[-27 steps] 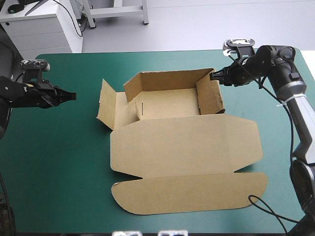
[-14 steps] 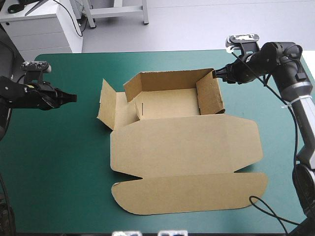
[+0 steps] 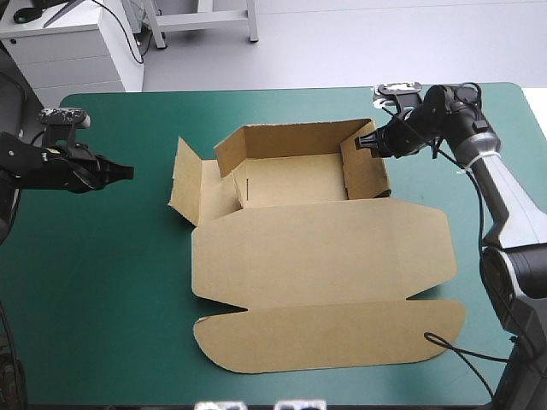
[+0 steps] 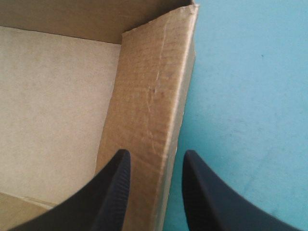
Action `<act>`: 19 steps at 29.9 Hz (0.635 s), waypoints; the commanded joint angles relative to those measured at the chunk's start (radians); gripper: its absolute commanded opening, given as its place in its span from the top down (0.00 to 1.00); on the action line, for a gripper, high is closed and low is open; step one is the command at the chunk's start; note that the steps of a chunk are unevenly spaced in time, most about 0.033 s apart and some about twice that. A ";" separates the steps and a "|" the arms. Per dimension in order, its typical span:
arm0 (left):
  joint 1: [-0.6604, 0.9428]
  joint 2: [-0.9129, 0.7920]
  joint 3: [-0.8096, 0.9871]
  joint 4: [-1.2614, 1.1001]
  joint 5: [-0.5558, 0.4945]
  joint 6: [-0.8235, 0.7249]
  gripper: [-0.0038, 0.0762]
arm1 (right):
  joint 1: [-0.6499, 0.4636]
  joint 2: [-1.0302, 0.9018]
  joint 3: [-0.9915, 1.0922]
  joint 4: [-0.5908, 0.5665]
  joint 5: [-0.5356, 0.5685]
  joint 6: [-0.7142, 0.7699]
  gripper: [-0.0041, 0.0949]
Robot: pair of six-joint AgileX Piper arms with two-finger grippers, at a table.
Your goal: Fold the box
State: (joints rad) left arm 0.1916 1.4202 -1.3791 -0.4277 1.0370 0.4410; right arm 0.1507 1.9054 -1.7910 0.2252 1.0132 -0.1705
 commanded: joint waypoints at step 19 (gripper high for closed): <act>0.000 -0.038 -0.023 -0.045 0.035 -0.071 0.96 | -0.004 0.060 -0.037 0.096 0.020 -0.034 0.97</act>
State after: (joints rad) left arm 0.1916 1.4202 -1.3791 -0.4374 1.1013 0.4115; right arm 0.1498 2.0203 -1.7910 0.2846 0.9929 -0.1870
